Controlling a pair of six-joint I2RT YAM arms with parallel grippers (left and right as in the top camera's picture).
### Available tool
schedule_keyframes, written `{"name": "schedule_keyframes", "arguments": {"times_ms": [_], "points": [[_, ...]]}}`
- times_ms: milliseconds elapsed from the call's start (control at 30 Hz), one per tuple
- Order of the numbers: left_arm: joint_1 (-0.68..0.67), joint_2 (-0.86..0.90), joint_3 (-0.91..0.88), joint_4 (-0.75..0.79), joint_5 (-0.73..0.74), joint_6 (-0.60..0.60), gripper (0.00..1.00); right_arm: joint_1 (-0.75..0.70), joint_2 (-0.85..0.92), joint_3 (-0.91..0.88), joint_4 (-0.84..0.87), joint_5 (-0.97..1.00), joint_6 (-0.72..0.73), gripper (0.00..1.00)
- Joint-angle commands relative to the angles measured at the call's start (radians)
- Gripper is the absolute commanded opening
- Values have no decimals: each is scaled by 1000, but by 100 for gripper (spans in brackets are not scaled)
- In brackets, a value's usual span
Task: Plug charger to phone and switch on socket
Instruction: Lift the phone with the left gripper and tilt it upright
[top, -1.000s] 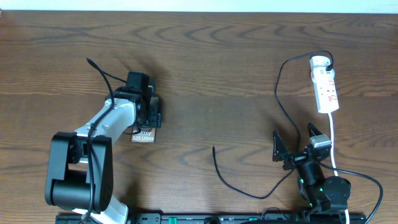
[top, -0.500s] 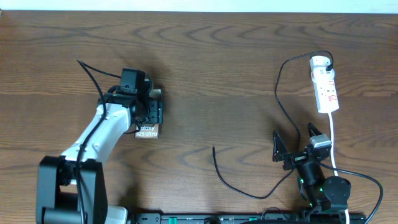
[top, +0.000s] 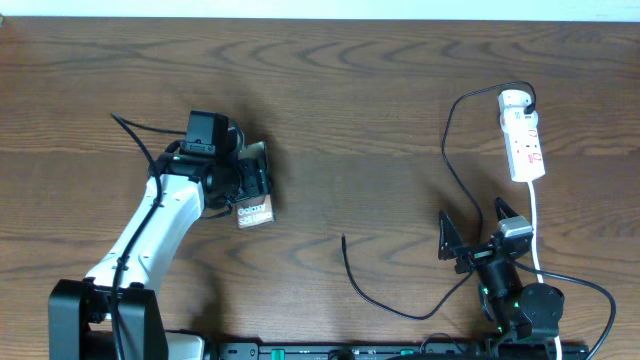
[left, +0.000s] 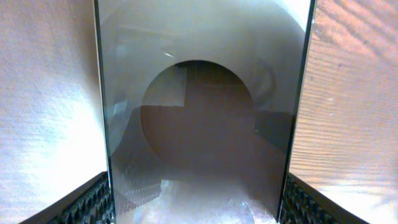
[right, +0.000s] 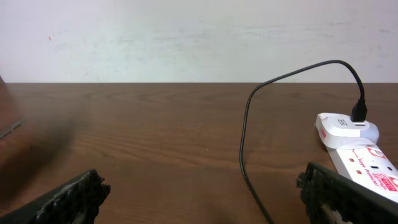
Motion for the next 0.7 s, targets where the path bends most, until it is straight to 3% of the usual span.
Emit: {"name": "schedule_keyframes", "arguments": {"times_ms": [0,167,667], "points": [[1,-21,37,-8,80,-245,7,14,-6,-1,-5,4,-6,99],[1,-21,37,6,202,-461,7,14,-6,-1,-4,4,-6,99],[1,-21,37,32,606,-902,7,14,-6,-1,-4,4,-6,99]]}}
